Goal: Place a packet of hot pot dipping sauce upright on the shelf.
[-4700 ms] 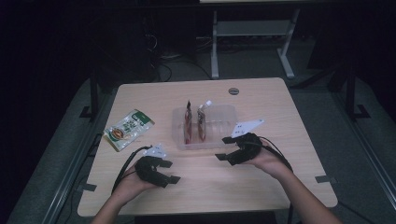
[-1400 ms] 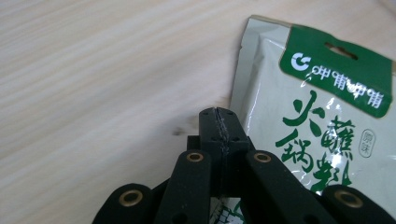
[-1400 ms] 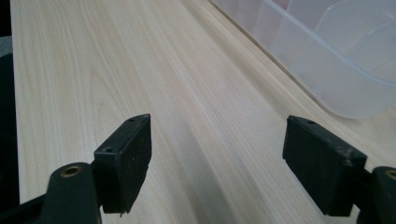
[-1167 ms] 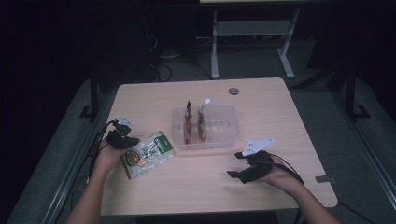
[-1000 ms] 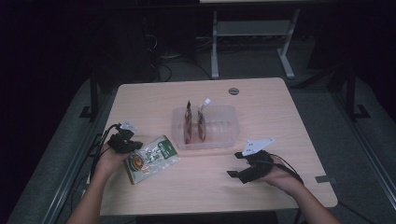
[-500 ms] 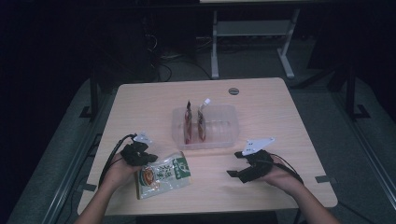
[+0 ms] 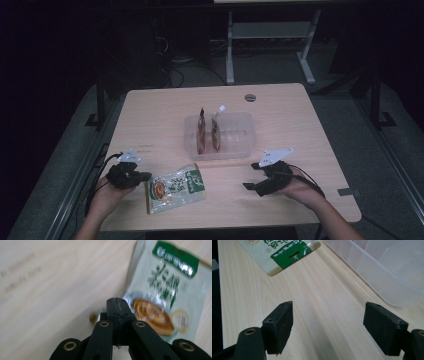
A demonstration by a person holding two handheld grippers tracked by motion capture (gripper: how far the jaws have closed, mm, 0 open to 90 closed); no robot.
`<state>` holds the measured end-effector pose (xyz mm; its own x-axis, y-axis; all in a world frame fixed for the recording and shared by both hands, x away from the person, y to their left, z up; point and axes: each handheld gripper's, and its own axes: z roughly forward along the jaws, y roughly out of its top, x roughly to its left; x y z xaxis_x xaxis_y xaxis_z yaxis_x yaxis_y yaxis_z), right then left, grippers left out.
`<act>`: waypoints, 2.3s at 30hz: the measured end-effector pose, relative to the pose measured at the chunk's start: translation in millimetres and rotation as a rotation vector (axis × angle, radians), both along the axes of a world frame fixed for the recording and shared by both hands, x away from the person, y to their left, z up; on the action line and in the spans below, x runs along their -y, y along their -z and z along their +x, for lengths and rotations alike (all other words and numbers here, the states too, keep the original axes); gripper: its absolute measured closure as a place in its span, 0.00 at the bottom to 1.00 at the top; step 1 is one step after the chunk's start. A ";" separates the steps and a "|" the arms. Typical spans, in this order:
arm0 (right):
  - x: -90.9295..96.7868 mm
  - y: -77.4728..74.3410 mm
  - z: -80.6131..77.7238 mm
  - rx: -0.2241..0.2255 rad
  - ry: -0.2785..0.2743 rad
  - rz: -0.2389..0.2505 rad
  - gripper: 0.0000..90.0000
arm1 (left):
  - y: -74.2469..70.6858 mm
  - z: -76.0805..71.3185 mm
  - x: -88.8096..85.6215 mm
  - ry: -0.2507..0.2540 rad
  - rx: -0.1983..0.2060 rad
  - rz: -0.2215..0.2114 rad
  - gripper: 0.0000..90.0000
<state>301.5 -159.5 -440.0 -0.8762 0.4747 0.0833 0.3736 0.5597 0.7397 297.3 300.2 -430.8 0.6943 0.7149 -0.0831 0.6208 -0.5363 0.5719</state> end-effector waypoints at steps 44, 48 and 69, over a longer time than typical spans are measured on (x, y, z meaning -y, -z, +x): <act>3.5 1.2 3.3 -0.009 0.026 -0.008 0.26 | 14.1 12.2 124.1 0.274 0.023 -0.126 0.50; 4.3 1.6 3.1 -0.004 0.024 -0.010 0.26 | 12.1 13.3 123.1 0.278 0.061 -0.115 0.44; 5.3 1.0 1.5 -0.009 0.030 -0.017 0.26 | 25.1 13.4 137.1 0.408 -0.031 -0.073 0.51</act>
